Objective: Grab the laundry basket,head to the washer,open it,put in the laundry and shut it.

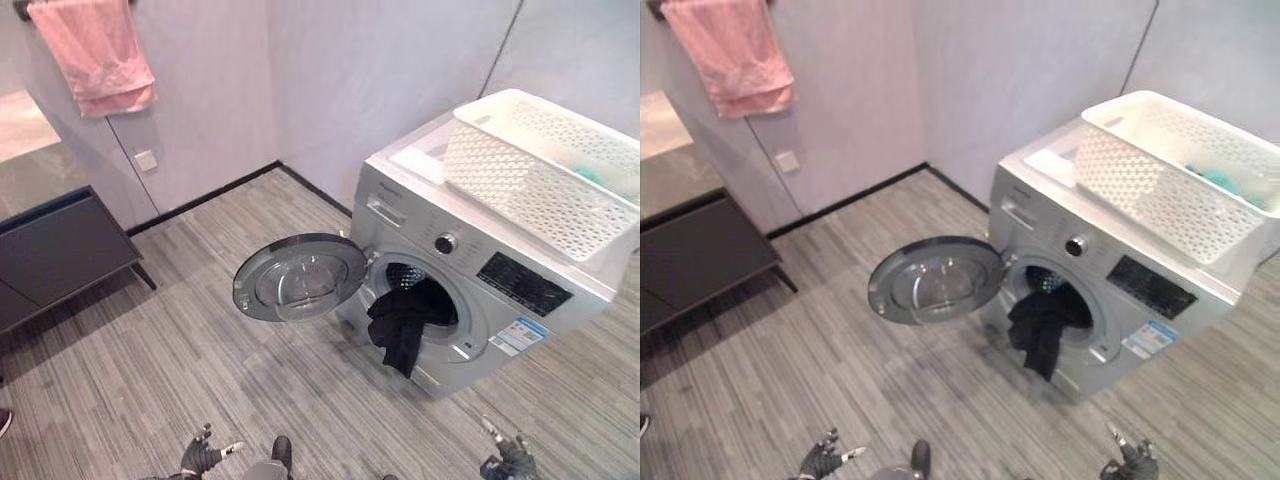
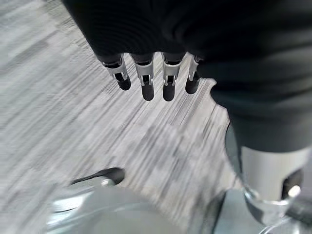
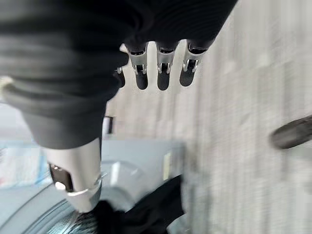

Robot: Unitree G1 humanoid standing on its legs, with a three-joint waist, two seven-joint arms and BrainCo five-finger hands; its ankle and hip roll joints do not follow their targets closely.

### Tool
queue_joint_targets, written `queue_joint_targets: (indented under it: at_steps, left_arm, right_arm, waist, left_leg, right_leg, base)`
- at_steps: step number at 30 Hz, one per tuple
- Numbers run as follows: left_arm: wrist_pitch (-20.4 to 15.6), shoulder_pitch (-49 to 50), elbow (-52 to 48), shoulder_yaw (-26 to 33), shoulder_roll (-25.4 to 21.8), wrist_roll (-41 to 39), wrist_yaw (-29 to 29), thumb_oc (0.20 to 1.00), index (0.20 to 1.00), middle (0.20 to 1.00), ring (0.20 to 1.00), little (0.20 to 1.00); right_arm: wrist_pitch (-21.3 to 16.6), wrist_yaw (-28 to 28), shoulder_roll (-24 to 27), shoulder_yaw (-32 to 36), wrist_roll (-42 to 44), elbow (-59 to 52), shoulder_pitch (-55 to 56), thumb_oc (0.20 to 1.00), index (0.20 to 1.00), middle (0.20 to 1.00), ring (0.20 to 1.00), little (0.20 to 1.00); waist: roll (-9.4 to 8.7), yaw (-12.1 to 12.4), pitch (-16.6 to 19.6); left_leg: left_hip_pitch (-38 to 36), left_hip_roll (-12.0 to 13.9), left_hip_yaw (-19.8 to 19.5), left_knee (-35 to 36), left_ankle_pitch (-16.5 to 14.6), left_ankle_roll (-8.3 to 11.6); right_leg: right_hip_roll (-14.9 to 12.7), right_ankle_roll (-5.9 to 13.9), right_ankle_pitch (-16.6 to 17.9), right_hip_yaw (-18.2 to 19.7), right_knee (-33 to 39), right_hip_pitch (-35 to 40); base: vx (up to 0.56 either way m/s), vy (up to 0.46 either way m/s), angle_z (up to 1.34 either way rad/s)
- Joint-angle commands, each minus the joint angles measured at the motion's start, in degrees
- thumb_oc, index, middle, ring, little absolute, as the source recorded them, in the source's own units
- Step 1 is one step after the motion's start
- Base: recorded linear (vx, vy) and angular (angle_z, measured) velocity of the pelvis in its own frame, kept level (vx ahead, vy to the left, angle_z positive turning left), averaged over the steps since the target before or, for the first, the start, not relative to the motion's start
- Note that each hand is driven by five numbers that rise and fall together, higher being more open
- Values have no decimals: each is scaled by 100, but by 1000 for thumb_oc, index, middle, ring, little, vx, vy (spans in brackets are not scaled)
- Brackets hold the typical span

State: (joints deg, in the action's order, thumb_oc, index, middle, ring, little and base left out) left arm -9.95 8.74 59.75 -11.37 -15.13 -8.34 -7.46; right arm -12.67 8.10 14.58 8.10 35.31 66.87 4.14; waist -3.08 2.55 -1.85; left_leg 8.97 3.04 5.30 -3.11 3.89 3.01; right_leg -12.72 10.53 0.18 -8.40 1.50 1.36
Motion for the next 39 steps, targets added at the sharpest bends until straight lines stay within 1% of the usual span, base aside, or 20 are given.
queue_joint_targets:
  at_steps: [1,4,6,8,9,13,19,22,23,24,26,29,31,33,34,35,36,37,38,39]
  left_arm:
    - [-23,-293,292,148,149,201,-81,1000,1000,1000,1000,1000]
    - [6,-382,525,244,192,150,-40,1000,1000,1000,1000,1000]
    - [5,-386,522,213,194,181,-32,1000,1000,1000,1000,1000]
    - [-1,-384,522,175,207,168,3,1000,1000,1000,1000,1000]
    - [112,-325,274,-117,252,-188,82,1000,1000,1000,1000,1000]
    - [131,-300,395,-81,238,-152,68,1000,1000,1000,1000,1000]
    - [114,-245,406,-46,185,-159,28,1000,1000,1000,1000,1000]
    - [87,-251,156,-110,88,-200,-12,1000,1000,1000,1000,1000]
    - [56,-283,-53,-174,20,-276,-54,1000,1000,1000,1000,1000]
    - [58,-285,-54,-172,19,-277,-54,1000,1000,1000,1000,1000]
    - [21,-322,-268,-237,-58,-357,-110,1000,1000,1000,1000,1000]
    - [-26,-342,-451,-268,-155,-489,-143,1000,1000,1000,1000,1000]
    - [-41,-316,-543,-261,-175,-535,-161,1000,1000,1000,1000,1000]
    - [0,-322,-463,-266,-192,-495,-148,1000,1000,1000,1000,1000]
    - [78,-314,-405,-252,-195,-453,-114,1000,1000,1000,1000,1000]
    - [110,-327,-400,-240,-221,-453,-87,1000,1000,1000,1000,1000]
    - [110,-328,-400,-240,-221,-453,-87,1000,1000,1000,1000,1000]
    - [118,-313,-449,-246,-254,-432,-49,1000,1000,1000,1000,1000]
    - [119,-311,-475,-282,-276,-388,-5,1000,1000,1000,1000,1000]
    - [128,-322,-606,-376,-313,-367,42,1000,1000,1000,1000,1000]
  right_arm:
    - [72,-351,233,-184,-200,-84,-163,1000,1000,1000,1000,1000]
    - [251,-569,161,-501,-491,271,10,1000,1000,1000,1000,1000]
    - [267,-596,156,-502,-481,311,20,1000,1000,1000,1000,1000]
    - [254,-631,170,-468,-379,376,-14,1000,1000,1000,1000,1000]
    - [318,-434,-127,-1469,-438,66,-981,1000,1000,1000,1000,1000]
    - [330,-435,-141,-1487,-422,66,-1001,1000,1000,1000,1000,1000]
    - [461,-191,-73,-1470,-837,416,-1106,1000,1000,1000,1000,1000]
    - [539,-80,40,-1601,-1080,518,-1355,1000,1000,1000,1000,1000]
    - [594,30,137,-1699,-1211,560,-1626,1000,1000,1000,1000,1000]
    - [594,29,138,-1699,-1211,564,-1631,1000,1000,1000,1000,1000]
    - [620,136,245,-1790,-1257,599,-1940,1000,1000,1000,1000,1000]
    - [662,260,393,-1804,-1321,714,-2297,1000,1000,1000,1000,1000]
    - [722,317,501,-1819,-1474,895,-2517,1000,1000,1000,1000,1000]
    - [798,349,584,-1759,-1635,1057,-2567,1000,1000,1000,1000,1000]
    - [922,398,646,-1708,-1811,1253,-2589,1000,1000,1000,1000,1000]
    - [971,395,681,-1721,-1884,1221,-2581,1000,1000,1000,1000,1000]
    - [972,395,681,-1721,-1884,1221,-2581,1000,1000,1000,1000,1000]
    - [1019,402,711,-1752,-1993,1210,-2570,1000,1000,1000,1000,1000]
    - [1058,420,716,-1768,-2133,1293,-2572,1000,1000,1000,1000,1000]
    - [1215,484,721,-1876,-2440,1505,-2636,1000,1000,1000,1000,1000]
  waist:
    - [108,4,-274]
    - [141,-27,-176]
    - [156,-35,-172]
    - [233,-57,-145]
    - [240,449,-514]
    - [223,480,-506]
    - [218,553,-444]
    - [218,650,-537]
    - [234,704,-667]
    - [235,702,-665]
    - [267,770,-826]
    - [291,864,-1048]
    - [286,963,-1099]
    - [273,1060,-1064]
    - [313,1076,-1046]
    - [399,984,-1106]
    - [393,990,-1104]
    - [467,894,-1166]
    - [558,855,-1202]
    - [741,785,-1295]
  left_leg:
    - [124,468,-463,-33,-168,138]
    - [8,600,-464,211,28,234]
    - [-10,611,-465,227,52,244]
    - [-47,656,-482,265,119,289]
    - [628,91,-367,52,162,65]
    - [604,85,-357,69,133,47]
    - [589,35,-362,149,129,34]
    - [735,-10,-415,97,130,31]
    - [877,-43,-454,18,125,20]
    - [888,-43,-456,9,121,19]
    - [1075,-78,-467,-139,102,9]
    - [1298,-116,-406,-528,-82,-7]
    - [1426,-178,-369,-799,-302,-71]
    - [1373,-276,-298,-974,-598,-258]
    - [1098,-506,-332,-916,-767,-503]
    - [949,-606,-402,-892,-791,-620]
    - [952,-611,-393,-892,-792,-623]
    - [814,-679,-449,-850,-815,-711]
    - [692,-707,-483,-805,-849,-749]
    - [418,-710,-579,-675,-846,-757]
  right_leg:
    - [78,-104,-642,-266,-362,519]
    - [228,-189,-689,-276,-231,629]
    - [246,-203,-696,-288,-214,667]
    - [302,-236,-749,-290,-217,737]
    - [696,-659,-1067,-734,-248,689]
    - [686,-641,-1061,-716,-264,660]
    - [654,-596,-1021,-787,-144,694]
    - [648,-589,-1021,-826,-155,615]
    - [633,-582,-1017,-839,-191,506]
    - [634,-582,-1019,-840,-196,498]
    - [615,-593,-1017,-821,-258,364]
    - [550,-573,-1038,-819,-333,284]
    - [463,-501,-1069,-797,-403,272]
    - [247,-412,-1079,-802,-728,216]
    - [-125,-329,-520,-701,-1872,-282]
    - [-206,-359,-196,-508,-2535,-606]
    - [-215,-355,-203,-496,-2552,-621]
    - [-194,-379,-33,-348,-3061,-827]
    - [-174,-378,-80,-293,-3361,-951]
    - [-199,-485,-256,-354,-3478,-1290]
  base:
    - [-113,-137,-10]
    - [-85,-128,-11]
    - [-44,-68,1]
    - [-50,-51,2]
    - [-24,-17,-3]
    - [33,3,4]
    - [51,7,7]
    - [-34,-10,6]
    - [-52,-2,5]
    - [-73,6,8]
    - [-59,18,12]
    - [15,74,5]
    - [102,151,-4]
    - [256,310,-5]
    - [290,428,1]
    - [197,337,-4]
    - [97,198,-15]
    - [128,150,-6]
    - [262,227,15]
    - [280,140,15]
